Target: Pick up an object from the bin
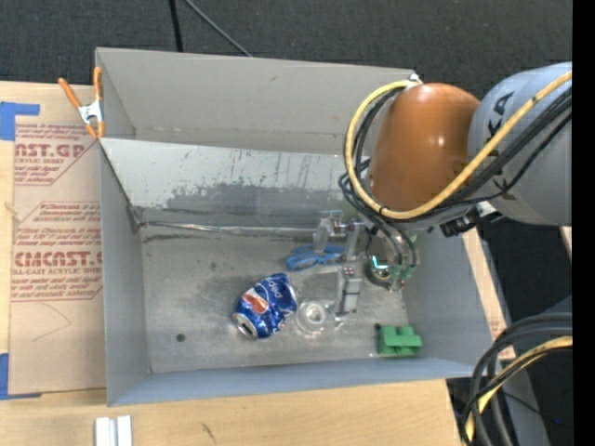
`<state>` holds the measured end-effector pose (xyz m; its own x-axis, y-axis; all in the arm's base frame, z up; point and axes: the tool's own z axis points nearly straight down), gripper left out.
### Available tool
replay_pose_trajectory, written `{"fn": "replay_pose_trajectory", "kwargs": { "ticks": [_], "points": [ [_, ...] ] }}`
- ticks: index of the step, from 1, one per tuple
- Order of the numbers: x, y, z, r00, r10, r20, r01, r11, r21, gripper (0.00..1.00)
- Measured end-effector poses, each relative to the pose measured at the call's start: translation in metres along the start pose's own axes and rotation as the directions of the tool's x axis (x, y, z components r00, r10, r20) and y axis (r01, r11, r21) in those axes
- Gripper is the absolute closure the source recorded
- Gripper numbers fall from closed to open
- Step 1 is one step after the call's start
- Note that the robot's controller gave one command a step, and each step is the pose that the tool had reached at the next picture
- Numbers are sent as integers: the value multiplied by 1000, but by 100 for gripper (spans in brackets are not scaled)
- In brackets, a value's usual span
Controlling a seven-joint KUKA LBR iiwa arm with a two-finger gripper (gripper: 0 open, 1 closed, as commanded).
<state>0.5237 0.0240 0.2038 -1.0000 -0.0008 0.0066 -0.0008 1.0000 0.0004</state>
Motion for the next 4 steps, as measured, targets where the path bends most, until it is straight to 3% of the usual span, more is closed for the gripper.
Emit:
{"fn": "replay_pose_trajectory", "kwargs": {
  "ticks": [1, 2, 3, 4],
  "points": [
    [-8, 2, 139, 994, 112, 1, -112, 994, -1, 0],
    [31, 17, 71, 1000, -22, 9, 22, 1000, 0, 0],
    [15, 20, 135, 999, 48, 12, -48, 999, -1, 0],
    [10, 10, 72, 970, 243, 10, -243, 970, -2, 0]
  ]
}}
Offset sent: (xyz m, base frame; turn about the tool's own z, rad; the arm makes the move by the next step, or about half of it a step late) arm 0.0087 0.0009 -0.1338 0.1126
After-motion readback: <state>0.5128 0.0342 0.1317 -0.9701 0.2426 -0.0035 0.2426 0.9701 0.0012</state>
